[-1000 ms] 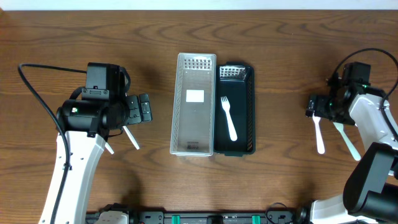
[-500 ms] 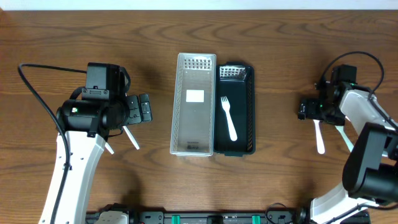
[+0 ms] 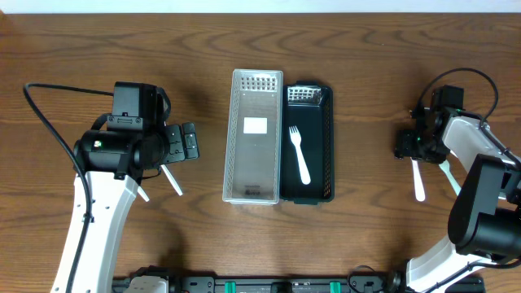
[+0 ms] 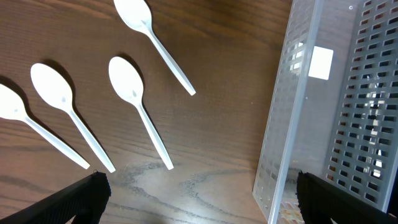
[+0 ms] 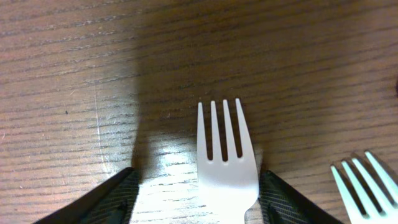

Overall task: Pack container
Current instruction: 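Lower right gripper and grasp a second white fork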

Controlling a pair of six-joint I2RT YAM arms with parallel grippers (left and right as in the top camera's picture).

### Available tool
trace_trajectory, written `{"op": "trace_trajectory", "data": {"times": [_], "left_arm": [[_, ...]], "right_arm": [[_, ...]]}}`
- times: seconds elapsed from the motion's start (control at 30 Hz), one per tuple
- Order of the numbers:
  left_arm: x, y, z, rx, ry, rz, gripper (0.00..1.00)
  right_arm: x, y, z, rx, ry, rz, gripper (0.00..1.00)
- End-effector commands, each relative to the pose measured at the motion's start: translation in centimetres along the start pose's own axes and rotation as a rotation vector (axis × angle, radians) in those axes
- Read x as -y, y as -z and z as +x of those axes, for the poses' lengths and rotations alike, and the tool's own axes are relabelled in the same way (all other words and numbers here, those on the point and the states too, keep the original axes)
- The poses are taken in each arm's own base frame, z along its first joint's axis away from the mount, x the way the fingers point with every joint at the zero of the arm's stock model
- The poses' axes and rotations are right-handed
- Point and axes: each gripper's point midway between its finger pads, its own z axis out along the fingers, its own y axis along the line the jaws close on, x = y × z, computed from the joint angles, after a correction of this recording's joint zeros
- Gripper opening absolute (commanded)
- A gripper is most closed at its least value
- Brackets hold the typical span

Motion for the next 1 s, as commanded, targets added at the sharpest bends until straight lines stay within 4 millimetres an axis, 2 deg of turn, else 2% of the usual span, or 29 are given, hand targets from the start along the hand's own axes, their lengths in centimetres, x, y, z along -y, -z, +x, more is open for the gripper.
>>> {"op": "trace_trajectory", "data": {"times": [0.0, 0.53, 0.63, 0.73, 0.83, 0.97], "left_arm": [[-0.27, 0.15, -0.21, 0.006, -0.002, -0.012, 0.98], [-0.27, 0.15, -0.21, 0.006, -0.002, -0.012, 0.98], [-0.27, 0.15, -0.21, 0.006, -0.002, -0.012, 0.98], [-0.27, 0.15, -0.21, 0.006, -0.002, -0.012, 0.98], [-0.27, 0.15, -0.21, 0.006, -0.002, -0.012, 0.98], [-0.28, 0.15, -0.22, 0.006, -0.002, -0.012, 0.98]], "right_arm": [[-0.38, -0.60, 0.32, -0.015, 0.004, -0.012, 0.62], [-0.32, -0.60, -0.52, 0.019, 0.001, -0.010, 0.56], [-0.11, -0.60, -0.42, 0.015, 0.000, 0.003, 0.50], [-0.09, -0.61, -0.29, 0.009, 0.000, 0.004, 0.49], [-0.09, -0.61, -0.27, 0.008, 0.000, 0.004, 0.42], [-0.10, -0.61, -0.17, 0.005, 0.000, 0.004, 0.40]]}}
